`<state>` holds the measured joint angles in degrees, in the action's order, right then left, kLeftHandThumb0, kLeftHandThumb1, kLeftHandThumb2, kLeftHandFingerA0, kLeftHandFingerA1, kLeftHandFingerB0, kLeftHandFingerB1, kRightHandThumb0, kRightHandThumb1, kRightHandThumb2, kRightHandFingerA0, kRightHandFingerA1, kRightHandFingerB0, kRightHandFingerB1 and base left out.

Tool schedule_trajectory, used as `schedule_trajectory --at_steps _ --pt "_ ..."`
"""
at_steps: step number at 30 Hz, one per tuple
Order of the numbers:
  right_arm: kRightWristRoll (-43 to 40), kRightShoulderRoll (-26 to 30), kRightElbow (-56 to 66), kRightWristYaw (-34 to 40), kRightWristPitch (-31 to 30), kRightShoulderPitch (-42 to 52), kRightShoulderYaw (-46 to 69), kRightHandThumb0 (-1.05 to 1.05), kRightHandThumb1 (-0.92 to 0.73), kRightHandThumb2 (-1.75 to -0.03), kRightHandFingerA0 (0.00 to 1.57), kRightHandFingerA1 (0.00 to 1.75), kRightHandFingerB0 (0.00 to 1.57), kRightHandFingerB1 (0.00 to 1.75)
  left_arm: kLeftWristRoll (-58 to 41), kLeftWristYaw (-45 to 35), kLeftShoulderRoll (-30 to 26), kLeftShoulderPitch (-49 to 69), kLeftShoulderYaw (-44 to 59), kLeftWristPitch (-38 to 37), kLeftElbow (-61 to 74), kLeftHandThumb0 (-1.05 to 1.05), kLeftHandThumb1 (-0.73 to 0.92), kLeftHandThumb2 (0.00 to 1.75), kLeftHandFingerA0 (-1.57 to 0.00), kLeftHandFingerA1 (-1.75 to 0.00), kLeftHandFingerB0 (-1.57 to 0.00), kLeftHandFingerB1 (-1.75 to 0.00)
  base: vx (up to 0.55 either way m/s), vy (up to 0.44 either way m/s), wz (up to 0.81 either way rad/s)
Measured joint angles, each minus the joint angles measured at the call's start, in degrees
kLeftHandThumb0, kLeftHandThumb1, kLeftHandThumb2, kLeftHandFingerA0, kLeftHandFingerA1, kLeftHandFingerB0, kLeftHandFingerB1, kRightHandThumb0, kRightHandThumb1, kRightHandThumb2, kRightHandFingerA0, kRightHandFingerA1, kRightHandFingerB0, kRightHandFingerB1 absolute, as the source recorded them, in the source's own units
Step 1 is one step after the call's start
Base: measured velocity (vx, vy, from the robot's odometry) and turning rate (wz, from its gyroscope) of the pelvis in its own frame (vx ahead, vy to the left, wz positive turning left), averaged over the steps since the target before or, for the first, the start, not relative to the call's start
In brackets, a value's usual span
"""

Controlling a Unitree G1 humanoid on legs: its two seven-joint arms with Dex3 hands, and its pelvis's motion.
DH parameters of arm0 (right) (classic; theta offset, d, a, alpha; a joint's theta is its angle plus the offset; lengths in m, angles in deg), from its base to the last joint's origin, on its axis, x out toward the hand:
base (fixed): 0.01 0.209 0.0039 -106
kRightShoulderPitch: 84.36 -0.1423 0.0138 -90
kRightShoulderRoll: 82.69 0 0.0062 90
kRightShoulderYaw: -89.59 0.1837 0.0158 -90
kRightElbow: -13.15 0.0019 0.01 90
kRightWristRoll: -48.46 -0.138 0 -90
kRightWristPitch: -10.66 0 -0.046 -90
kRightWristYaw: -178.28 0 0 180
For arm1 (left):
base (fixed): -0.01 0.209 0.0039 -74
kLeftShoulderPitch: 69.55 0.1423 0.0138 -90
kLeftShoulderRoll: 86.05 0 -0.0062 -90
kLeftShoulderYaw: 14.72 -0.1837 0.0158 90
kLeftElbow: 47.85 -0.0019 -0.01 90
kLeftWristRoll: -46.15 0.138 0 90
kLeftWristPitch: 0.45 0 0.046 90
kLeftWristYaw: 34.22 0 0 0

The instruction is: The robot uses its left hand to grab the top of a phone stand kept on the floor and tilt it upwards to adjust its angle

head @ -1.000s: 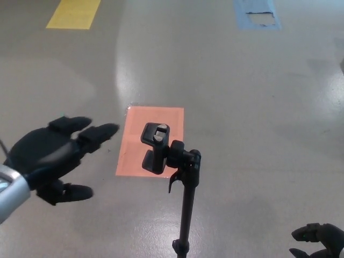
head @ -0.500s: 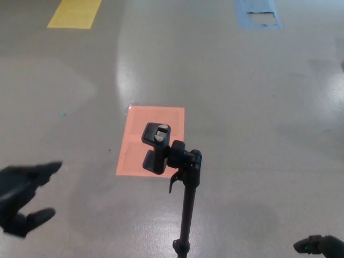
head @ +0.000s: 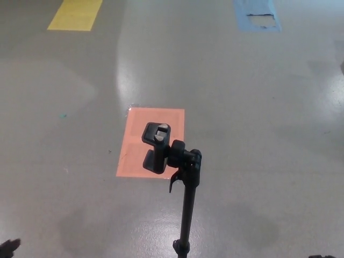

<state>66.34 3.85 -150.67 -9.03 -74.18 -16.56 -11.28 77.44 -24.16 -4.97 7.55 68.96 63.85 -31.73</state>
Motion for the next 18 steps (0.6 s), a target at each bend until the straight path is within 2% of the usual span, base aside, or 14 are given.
schedule_trajectory --at_steps 2,3,4,5,12,13,14,15,16,18 --pt "-0.01 -0.02 -0.04 0.10 0.00 0.00 0.03 -0.48 -0.70 -0.61 0.25 0.35 0.27 0.32 -0.79 0.01 0.05 0.42 0.72 0.57 -0.71 -0.87 0.74 1.06 -0.09 -0.31 -0.08 -0.20 0.00 0.000 0.00" --pt "-0.02 -0.04 -0.05 0.19 0.00 0.00 0.07 -0.49 -0.70 -0.61 0.26 0.36 0.27 0.32 -1.31 -0.10 0.06 0.51 1.29 1.00 -1.16 -0.80 0.85 0.68 -0.13 -0.26 -0.08 -0.21 0.00 0.000 0.00" --pt "-0.04 -0.05 -0.07 0.29 -0.01 0.00 0.10 -0.49 -0.70 -0.61 0.26 0.36 0.27 0.32 -1.92 -0.26 0.06 0.57 1.82 1.58 -1.51 -0.80 0.85 0.68 -0.13 -0.26 -0.08 -0.21 0.00 0.000 0.00" --pt "-0.04 -0.08 -0.07 0.42 0.00 0.00 0.11 -0.49 -0.70 -0.61 0.25 0.36 0.27 0.32 -2.55 -0.57 0.06 0.61 2.52 2.11 -1.72 -0.78 0.67 1.05 -0.05 -0.41 -0.03 -0.28 0.00 0.000 0.00" --pt "-0.13 -0.33 -0.11 0.78 0.04 0.00 0.37 -0.50 -0.70 -0.61 0.25 0.35 0.26 0.32 -5.66 -3.09 0.06 1.04 5.27 4.65 -2.64 -0.82 0.71 1.07 -0.10 -0.43 0.00 -0.24 0.00 0.000 0.00" --pt "-0.14 -0.34 -0.14 0.81 0.04 0.00 0.48 -0.50 -0.70 -0.61 0.25 0.35 0.26 0.32 -6.09 -3.79 0.07 1.28 5.49 5.26 -2.79 -0.82 0.70 1.06 -0.17 -0.46 0.00 -0.24 0.00 0.000 0.00" --pt "-0.15 -0.34 -0.14 0.82 0.04 0.00 0.52 -0.50 -0.70 -0.61 0.25 0.35 0.26 0.32 -6.21 -4.03 0.07 1.34 5.51 5.49 -2.83 -0.82 0.70 1.06 -0.17 -0.46 0.00 -0.24 0.00 0.000 0.00" --pt "-0.15 -0.34 -0.15 0.84 0.04 0.00 0.57 -0.51 -0.71 -0.61 0.24 0.35 0.26 0.32 -6.40 -4.45 0.07 1.37 5.52 5.85 -2.90 -0.84 0.71 1.06 -0.10 -0.43 -0.03 -0.21 0.00 0.000 0.00" --pt "-0.15 -0.34 -0.16 0.86 0.05 0.00 0.59 -0.51 -0.71 -0.61 0.24 0.35 0.26 0.32 -6.61 -4.83 0.07 1.38 5.52 6.20 -2.94 -0.81 0.87 0.67 -0.20 -0.30 -0.04 -0.22 0.00 0.000 0.00" --pt "-0.13 -0.33 -0.15 0.90 0.05 0.00 0.59 -0.51 -0.71 -0.61 0.24 0.35 0.26 0.32 -7.15 -6.04 0.07 1.41 5.55 6.95 -2.99 -0.81 0.87 0.67 -0.20 -0.30 -0.04 -0.22 0.00 0.000 0.00"
